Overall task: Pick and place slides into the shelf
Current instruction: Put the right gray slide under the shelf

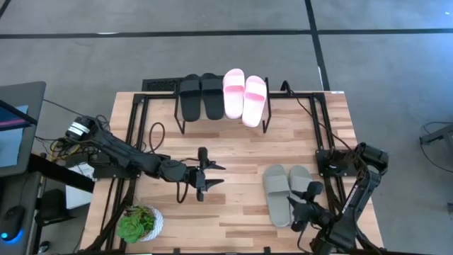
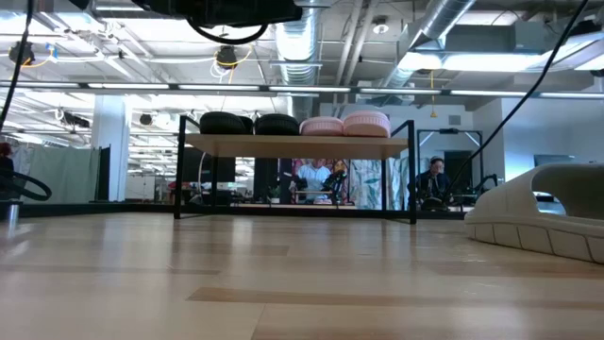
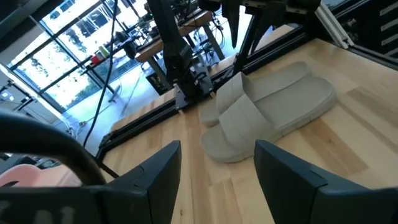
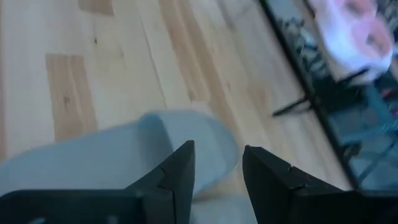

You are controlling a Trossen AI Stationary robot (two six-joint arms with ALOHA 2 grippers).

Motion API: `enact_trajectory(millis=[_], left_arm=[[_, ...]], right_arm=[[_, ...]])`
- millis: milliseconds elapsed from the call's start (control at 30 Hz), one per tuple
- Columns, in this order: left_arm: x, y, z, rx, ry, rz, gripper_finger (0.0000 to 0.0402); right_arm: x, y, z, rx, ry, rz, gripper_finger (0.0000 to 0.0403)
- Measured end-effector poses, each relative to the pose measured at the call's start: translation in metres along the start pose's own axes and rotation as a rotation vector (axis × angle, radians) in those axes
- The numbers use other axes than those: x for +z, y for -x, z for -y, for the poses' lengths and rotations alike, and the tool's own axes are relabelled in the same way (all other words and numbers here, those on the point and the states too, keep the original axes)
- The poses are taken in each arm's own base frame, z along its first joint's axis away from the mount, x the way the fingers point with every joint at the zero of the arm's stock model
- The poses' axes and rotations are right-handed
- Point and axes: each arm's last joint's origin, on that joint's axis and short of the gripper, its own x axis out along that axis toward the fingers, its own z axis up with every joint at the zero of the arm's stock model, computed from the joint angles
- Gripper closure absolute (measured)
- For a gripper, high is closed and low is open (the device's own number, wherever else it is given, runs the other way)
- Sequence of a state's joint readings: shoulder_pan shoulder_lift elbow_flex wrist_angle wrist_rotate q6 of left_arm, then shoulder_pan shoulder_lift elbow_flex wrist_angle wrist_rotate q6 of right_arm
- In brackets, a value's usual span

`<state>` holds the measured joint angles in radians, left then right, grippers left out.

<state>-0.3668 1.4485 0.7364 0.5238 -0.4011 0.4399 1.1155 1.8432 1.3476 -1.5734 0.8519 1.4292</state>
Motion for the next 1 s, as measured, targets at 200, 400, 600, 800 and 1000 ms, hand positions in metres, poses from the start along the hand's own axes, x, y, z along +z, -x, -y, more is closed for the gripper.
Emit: enact_trajectory(millis=[200, 400, 600, 800, 1000], left_arm=[[-0.001, -0.002, 0.001, -0.002, 0.013, 0.002, 0.021], [-0.001, -0.002, -0.001, 0.004, 0.012, 0.004, 0.021], [-0.004, -0.005, -0.004, -0.035, 0.046, 0.015, 0.021], [-0.004, -0.005, -0.005, -0.032, 0.044, 0.012, 0.021], [-0.006, -0.006, -0.008, -0.023, 0.045, 0.003, 0.021]], right_arm=[[-0.027, -0.003, -0.002, -0.025, -0.11, -0.142, 0.0283], [-0.042, -0.004, -0.004, -0.035, -0.155, -0.19, 0.0283], [-0.053, -0.005, -0.004, -0.048, -0.136, -0.301, 0.0283], [-0.059, -0.009, -0.01, -0.002, -0.123, -0.34, 0.0283], [-0.065, -0.014, -0.01, -0.015, -0.114, -0.375, 0.0283]])
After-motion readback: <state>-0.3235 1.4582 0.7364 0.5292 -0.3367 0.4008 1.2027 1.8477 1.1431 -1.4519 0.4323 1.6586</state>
